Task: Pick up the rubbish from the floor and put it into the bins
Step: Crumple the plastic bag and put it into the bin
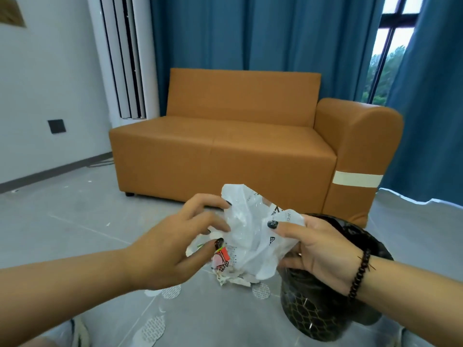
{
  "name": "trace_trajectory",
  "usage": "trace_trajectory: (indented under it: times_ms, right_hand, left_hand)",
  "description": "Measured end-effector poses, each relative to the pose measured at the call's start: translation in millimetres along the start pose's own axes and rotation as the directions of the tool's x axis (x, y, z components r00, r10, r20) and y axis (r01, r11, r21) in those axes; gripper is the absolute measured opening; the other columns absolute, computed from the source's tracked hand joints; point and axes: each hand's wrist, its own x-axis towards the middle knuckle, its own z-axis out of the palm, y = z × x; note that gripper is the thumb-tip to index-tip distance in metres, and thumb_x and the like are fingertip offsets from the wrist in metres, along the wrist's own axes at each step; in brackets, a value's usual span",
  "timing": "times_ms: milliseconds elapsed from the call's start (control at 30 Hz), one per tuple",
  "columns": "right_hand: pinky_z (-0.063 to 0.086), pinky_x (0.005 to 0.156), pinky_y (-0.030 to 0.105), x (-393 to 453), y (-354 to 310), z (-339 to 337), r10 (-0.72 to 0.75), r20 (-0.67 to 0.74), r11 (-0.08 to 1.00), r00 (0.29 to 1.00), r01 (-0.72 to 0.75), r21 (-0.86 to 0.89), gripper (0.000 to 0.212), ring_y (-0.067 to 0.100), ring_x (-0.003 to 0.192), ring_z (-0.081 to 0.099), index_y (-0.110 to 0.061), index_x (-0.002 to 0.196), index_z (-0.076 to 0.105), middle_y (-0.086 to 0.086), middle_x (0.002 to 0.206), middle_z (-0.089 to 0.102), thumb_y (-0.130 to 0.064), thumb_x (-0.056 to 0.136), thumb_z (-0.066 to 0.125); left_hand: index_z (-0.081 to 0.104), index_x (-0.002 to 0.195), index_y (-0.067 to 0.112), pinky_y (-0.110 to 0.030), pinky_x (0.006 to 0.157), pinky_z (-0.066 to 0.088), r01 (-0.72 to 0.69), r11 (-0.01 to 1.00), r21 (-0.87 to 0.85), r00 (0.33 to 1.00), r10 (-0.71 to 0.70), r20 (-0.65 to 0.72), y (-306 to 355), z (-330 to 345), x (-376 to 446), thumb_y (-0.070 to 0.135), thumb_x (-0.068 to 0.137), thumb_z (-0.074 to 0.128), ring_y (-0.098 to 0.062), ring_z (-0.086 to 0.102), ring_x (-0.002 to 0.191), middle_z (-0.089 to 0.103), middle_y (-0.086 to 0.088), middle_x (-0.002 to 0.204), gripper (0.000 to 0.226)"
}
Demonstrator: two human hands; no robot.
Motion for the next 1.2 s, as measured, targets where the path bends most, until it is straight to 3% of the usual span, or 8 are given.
trace_trajectory:
  times_ms: [100,167,400,700,800,867,967,1200]
  right_hand:
    - [0.056,0.085,0.045,-0.1,2.5,5.0,-0.051,0.036,0.996,0.998,0.048,0.071,0.045,0.032,0.099,0.067,-0.006,0.112,0.062,0.015,0.106,0.071,-0.025,0.072,0.071]
    - [0.053,0.091,0.048,0.9,5.3,8.8,-0.060,0.098,0.995,0.993,0.052,0.086,0.049,0.035,0.105,0.064,-0.011,0.112,0.065,0.015,0.111,0.069,-0.033,0.070,0.079]
    - [0.055,0.078,0.034,6.2,4.3,16.9,-0.097,0.124,0.993,0.988,0.105,-0.057,0.059,0.026,0.094,0.067,-0.013,0.113,0.064,0.012,0.107,0.070,-0.051,0.069,0.075]
    - [0.059,0.061,0.035,8.2,2.5,12.6,-0.388,0.117,0.875,0.914,0.405,-0.264,0.039,0.039,0.072,0.064,-0.025,0.115,0.060,0.007,0.105,0.066,-0.007,0.081,0.069]
    - [0.057,0.055,0.032,6.8,5.0,13.9,-0.465,0.089,0.845,0.881,0.471,-0.254,0.031,0.029,0.064,0.068,-0.019,0.098,0.067,0.009,0.098,0.066,0.006,0.079,0.067]
    - [0.055,0.052,0.027,7.0,4.6,11.9,-0.567,0.048,0.784,0.823,0.556,-0.276,0.029,0.026,0.059,0.066,-0.016,0.084,0.070,0.007,0.091,0.068,0.012,0.078,0.066]
    - [0.051,0.054,0.019,11.4,6.1,8.6,-0.750,0.052,0.596,0.659,0.709,-0.377,0.029,0.023,0.069,0.065,-0.010,0.069,0.071,0.003,0.084,0.067,0.017,0.076,0.065]
    - [0.050,0.063,0.021,10.7,4.0,2.4,-0.886,0.346,0.021,0.309,0.772,-0.636,0.014,0.014,0.077,0.063,0.002,0.074,0.071,0.011,0.096,0.063,0.004,0.082,0.059]
  left_hand:
    - [0.044,0.117,0.039,-0.029,0.081,0.055,0.416,0.700,-0.580,0.895,-0.427,0.127,16.1,5.5,2.9,0.041,0.082,0.068,-0.015,0.066,0.098,0.056,0.008,0.122,0.043]
    - [0.040,0.122,0.038,-0.040,0.082,0.058,0.518,0.483,-0.706,0.813,-0.535,0.231,22.4,10.2,9.5,0.042,0.070,0.077,-0.022,0.068,0.097,0.059,0.013,0.121,0.064]
    - [0.049,0.120,0.026,-0.029,0.077,0.058,0.499,0.574,-0.649,0.792,-0.606,0.073,11.0,1.2,24.8,0.003,0.085,0.067,-0.013,0.067,0.099,0.068,0.009,0.112,0.046]
    - [0.060,0.100,0.010,-0.034,0.081,0.054,0.491,0.692,-0.529,0.871,-0.412,0.269,8.1,0.0,20.9,-0.007,0.087,0.062,-0.016,0.066,0.090,0.071,-0.005,0.098,0.022]
    - [0.057,0.103,0.017,-0.049,0.081,0.053,0.561,0.585,-0.585,0.822,-0.474,0.315,7.4,2.7,17.8,0.007,0.087,0.067,-0.032,0.065,0.091,0.069,-0.010,0.102,0.021]
    - [0.055,0.107,0.021,-0.049,0.071,0.053,0.658,0.469,-0.589,0.741,-0.544,0.394,7.5,3.0,16.8,0.030,0.084,0.071,-0.039,0.062,0.080,0.069,-0.012,0.100,0.029]
    - [0.058,0.099,0.012,-0.030,0.060,0.044,0.730,0.452,-0.512,0.680,-0.556,0.478,11.5,3.6,18.2,0.057,0.082,0.063,-0.020,0.051,0.067,0.060,-0.010,0.081,0.048]
    - [0.061,0.119,0.007,-0.033,0.071,0.056,0.725,0.134,-0.675,0.641,-0.490,0.591,20.5,2.0,23.0,0.031,0.078,0.062,-0.023,0.066,0.079,0.069,-0.012,0.099,0.048]
